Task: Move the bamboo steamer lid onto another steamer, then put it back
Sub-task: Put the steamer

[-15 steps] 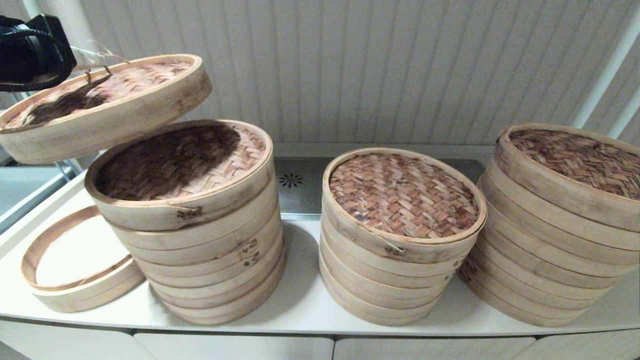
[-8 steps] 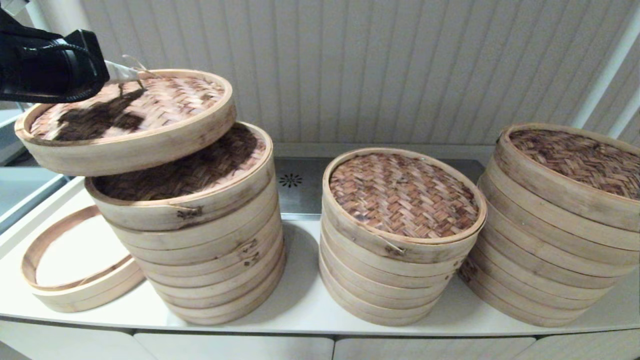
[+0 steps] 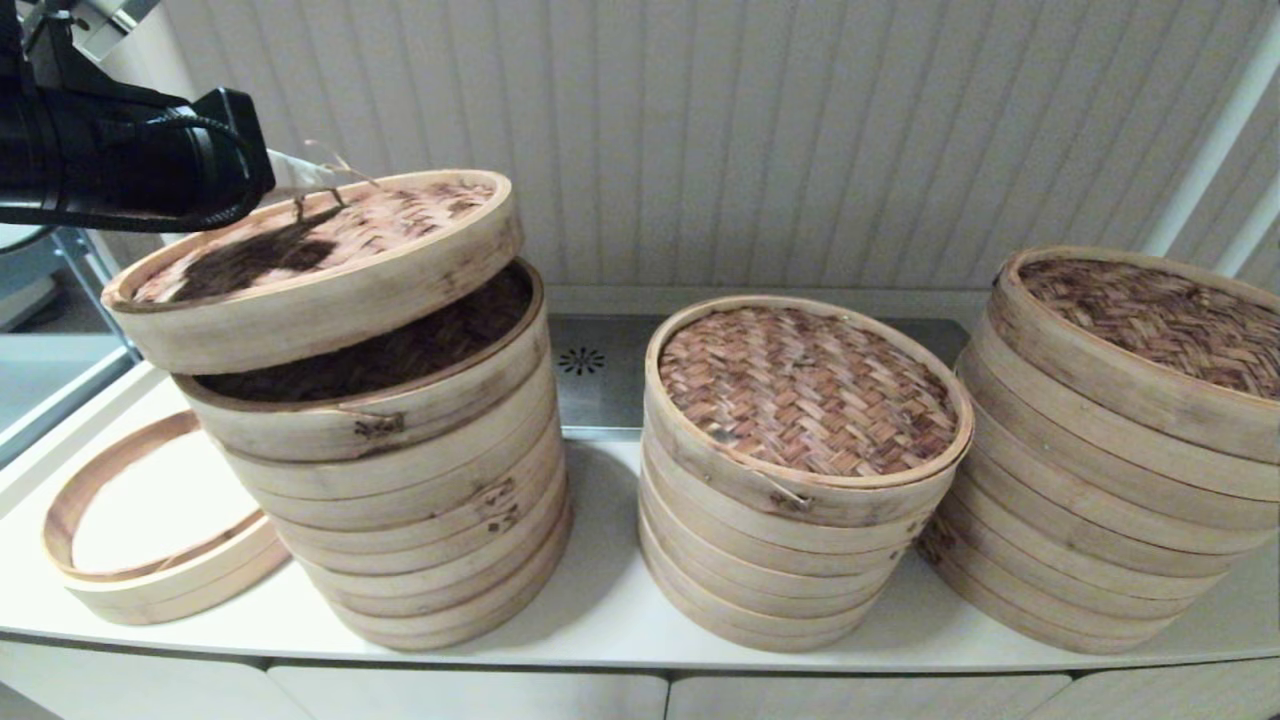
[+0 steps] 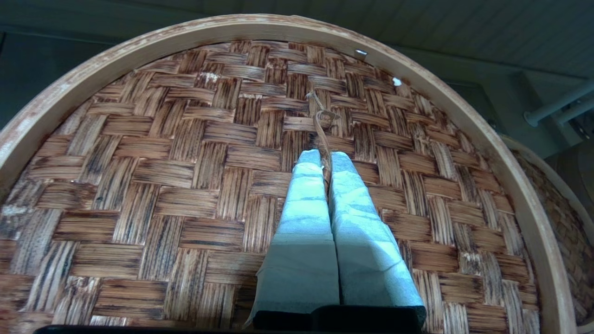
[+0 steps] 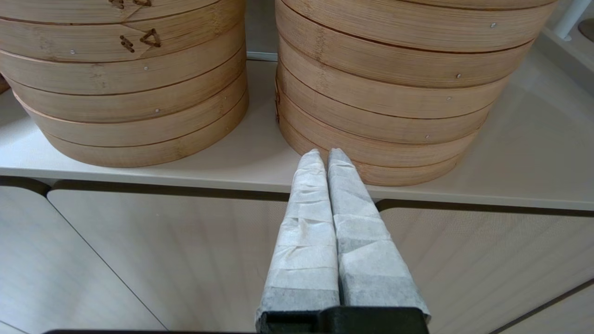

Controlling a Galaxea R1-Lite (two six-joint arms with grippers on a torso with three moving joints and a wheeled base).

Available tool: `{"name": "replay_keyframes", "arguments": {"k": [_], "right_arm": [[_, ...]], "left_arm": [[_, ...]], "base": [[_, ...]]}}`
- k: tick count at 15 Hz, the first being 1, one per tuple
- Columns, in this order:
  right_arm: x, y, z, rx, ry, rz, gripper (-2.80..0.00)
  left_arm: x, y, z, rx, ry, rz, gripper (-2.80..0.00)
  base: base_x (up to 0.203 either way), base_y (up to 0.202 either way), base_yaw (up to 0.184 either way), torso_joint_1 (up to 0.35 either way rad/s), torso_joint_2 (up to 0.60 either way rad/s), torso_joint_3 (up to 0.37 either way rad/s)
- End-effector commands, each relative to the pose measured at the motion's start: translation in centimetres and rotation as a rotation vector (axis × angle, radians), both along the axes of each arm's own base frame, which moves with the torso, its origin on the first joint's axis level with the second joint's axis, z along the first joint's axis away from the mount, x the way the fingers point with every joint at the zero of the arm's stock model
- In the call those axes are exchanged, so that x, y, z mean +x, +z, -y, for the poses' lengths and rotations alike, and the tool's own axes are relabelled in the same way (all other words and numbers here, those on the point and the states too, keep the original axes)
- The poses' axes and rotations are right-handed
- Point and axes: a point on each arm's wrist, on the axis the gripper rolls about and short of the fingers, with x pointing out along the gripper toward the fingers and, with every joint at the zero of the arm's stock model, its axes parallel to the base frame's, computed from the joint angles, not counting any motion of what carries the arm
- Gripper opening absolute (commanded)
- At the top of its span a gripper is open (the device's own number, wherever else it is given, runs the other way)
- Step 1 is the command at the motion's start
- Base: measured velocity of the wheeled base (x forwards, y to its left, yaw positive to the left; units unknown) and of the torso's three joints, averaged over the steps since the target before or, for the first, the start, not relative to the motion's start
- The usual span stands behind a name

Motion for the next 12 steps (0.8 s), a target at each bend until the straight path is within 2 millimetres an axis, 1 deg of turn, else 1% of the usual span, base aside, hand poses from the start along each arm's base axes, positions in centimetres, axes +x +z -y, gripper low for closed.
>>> {"name": "replay_keyframes", "arguments": {"k": [1,2,9,12], "right_arm": [[0.0,0.0,0.0,0.001,0.001,0.0,-2.8],[0.0,0.0,0.0,-0.001,0.001,0.0,-2.8],[0.0,0.0,0.0,0.001,0.001,0.0,-2.8],[0.0,0.0,0.0,0.0,0.001,0.0,-2.8]], "left_arm": [[0.1,-0.4,0.3,0.0,-0.011,-0.013,-2.8],[0.1,-0.5,0.5,0.0,-0.019,-0.017,-2.8],[0.4,-1.2,0.7,0.004,-0.019,-0.028,-2.8],[1.4,-2.0,0.9,0.003,-0.019,-0.032,-2.8]], "base": [[0.0,0.0,0.0,0.0,0.0,0.0],[0.0,0.0,0.0,0.0,0.0,0.0],[0.0,0.0,0.0,0.0,0.0,0.0],[0.0,0.0,0.0,0.0,0.0,0.0]]}}
